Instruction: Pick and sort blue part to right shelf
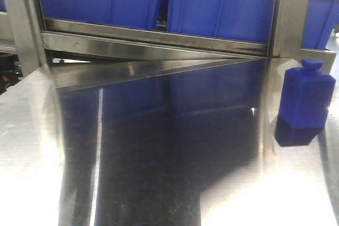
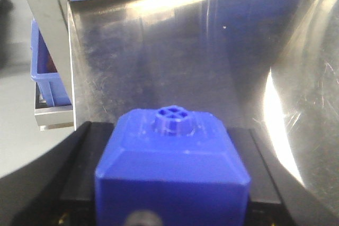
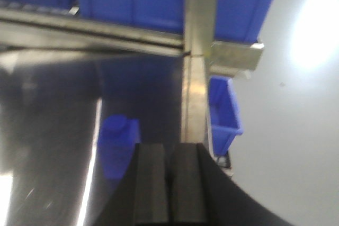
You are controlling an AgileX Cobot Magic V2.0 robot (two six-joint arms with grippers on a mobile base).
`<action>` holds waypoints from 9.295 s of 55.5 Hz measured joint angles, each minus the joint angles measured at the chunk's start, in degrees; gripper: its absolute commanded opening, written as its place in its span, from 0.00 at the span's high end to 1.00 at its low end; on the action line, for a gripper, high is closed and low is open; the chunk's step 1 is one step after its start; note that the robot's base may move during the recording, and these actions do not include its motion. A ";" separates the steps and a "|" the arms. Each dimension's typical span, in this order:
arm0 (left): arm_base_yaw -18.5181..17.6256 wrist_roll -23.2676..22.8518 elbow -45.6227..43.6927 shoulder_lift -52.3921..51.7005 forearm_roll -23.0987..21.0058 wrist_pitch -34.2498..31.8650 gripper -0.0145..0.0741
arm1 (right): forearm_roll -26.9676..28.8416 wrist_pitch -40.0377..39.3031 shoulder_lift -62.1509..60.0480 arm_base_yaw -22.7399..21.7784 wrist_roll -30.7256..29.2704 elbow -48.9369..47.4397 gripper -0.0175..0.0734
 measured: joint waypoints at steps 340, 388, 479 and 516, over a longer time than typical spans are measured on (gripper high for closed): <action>5.54 0.13 15.82 -34.70 5.95 -6.56 0.46 | -7.05 2.02 -20.66 11.61 5.90 3.67 0.60; 5.54 0.13 15.82 -34.70 5.95 -6.56 0.46 | -7.13 2.02 -20.93 11.61 5.90 3.67 0.60; 5.54 0.13 15.96 -34.70 5.95 -6.24 0.46 | -7.13 2.02 -21.02 11.61 5.90 3.67 0.60; 5.54 0.13 15.96 -34.70 5.95 -6.24 0.46 | -7.13 2.02 -21.02 11.61 5.90 3.67 0.60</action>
